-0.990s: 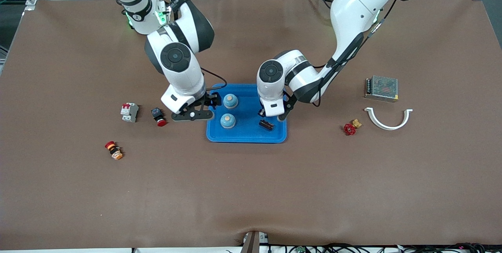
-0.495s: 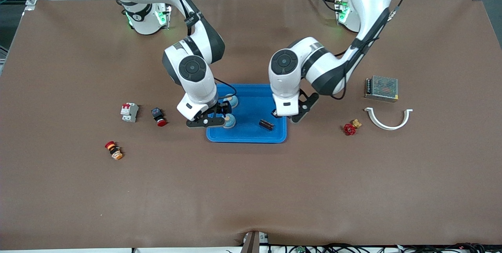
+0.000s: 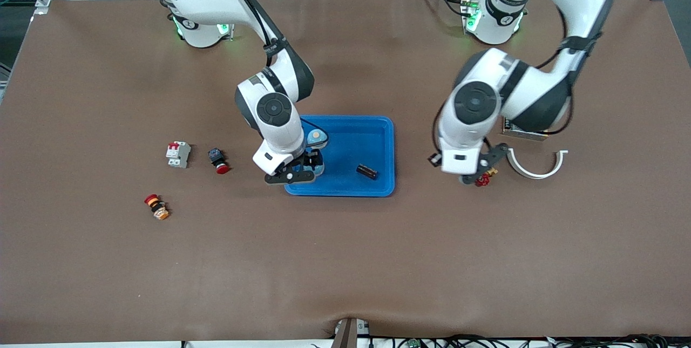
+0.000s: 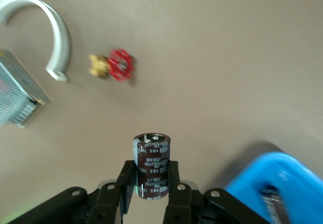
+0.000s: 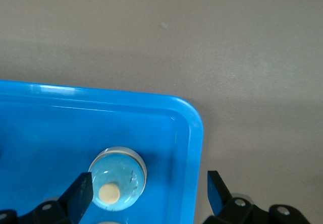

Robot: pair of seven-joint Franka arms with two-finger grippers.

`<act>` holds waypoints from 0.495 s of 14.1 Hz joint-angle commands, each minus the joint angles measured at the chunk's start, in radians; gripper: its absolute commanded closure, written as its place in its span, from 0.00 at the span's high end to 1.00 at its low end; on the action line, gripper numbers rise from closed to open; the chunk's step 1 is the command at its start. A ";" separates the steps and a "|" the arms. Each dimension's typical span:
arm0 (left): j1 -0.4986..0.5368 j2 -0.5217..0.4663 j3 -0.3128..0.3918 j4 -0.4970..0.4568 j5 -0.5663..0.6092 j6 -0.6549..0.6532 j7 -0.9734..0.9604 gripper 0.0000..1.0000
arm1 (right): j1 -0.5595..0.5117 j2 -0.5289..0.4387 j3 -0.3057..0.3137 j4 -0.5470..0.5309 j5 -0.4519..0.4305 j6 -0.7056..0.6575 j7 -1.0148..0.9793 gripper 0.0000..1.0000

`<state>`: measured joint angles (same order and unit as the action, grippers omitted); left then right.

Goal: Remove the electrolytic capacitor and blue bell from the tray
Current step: 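Lift the capacitor with the left gripper while the right gripper grasps the bell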

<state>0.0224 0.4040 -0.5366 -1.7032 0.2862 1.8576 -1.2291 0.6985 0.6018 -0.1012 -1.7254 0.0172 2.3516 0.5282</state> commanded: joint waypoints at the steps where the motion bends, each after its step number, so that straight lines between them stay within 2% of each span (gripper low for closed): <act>1: 0.094 -0.082 -0.020 -0.110 -0.021 -0.015 0.142 0.00 | 0.027 0.024 -0.011 0.015 0.015 0.011 0.013 1.00; 7: 0.246 -0.108 -0.019 -0.203 -0.002 -0.015 0.414 0.00 | 0.039 0.068 -0.009 0.017 0.018 0.066 0.013 1.00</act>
<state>0.2288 0.3399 -0.5417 -1.8541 0.2843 1.8411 -0.8770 0.7240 0.6453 -0.1009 -1.7242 0.0181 2.3967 0.5320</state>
